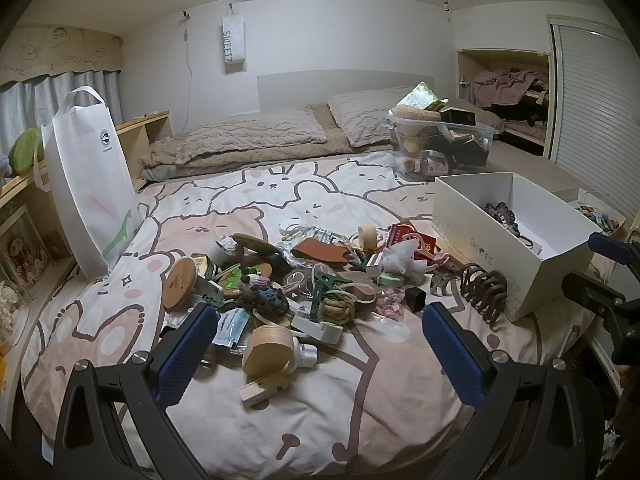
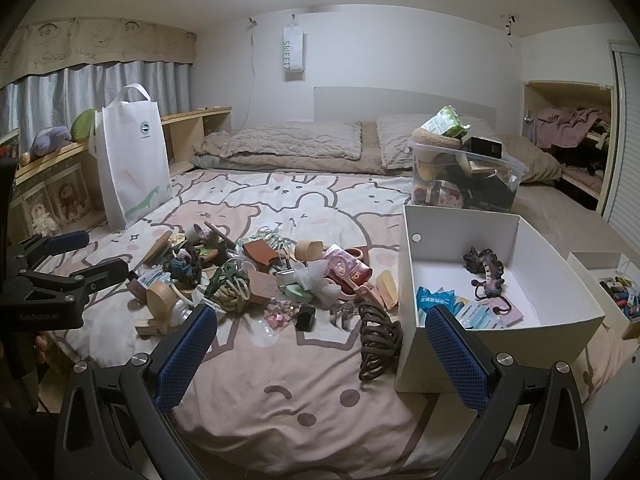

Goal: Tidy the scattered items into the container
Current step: 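Move both tools toward the scattered items on the bed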

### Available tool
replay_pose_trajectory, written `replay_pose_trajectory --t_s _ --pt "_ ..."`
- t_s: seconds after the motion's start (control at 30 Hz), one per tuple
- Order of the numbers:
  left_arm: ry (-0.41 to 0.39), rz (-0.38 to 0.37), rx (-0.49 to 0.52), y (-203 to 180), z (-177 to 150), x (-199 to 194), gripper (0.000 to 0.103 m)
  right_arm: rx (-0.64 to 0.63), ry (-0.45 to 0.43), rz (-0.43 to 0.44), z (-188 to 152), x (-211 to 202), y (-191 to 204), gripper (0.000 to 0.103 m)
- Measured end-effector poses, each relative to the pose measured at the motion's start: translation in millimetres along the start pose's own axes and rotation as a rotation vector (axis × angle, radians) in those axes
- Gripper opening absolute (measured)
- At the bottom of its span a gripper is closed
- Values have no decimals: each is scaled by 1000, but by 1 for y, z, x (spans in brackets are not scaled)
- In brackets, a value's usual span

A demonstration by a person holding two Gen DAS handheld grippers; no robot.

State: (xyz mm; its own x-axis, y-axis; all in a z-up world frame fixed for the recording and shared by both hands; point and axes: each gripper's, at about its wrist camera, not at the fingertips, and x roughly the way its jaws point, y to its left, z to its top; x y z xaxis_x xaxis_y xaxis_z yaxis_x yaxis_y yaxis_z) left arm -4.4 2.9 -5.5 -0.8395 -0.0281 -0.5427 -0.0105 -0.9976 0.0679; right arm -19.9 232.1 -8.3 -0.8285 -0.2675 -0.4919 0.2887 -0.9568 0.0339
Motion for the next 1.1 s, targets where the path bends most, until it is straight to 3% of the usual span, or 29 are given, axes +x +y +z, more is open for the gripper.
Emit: replay_pose_trajectory --t_s 0.8,1.1 --pt "11 25 -14 16 -2 7 103 19 15 24 -9 10 -4 103" --pt "68 57 -33 30 -14 25 103 -21 46 77 -21 28 9 103"
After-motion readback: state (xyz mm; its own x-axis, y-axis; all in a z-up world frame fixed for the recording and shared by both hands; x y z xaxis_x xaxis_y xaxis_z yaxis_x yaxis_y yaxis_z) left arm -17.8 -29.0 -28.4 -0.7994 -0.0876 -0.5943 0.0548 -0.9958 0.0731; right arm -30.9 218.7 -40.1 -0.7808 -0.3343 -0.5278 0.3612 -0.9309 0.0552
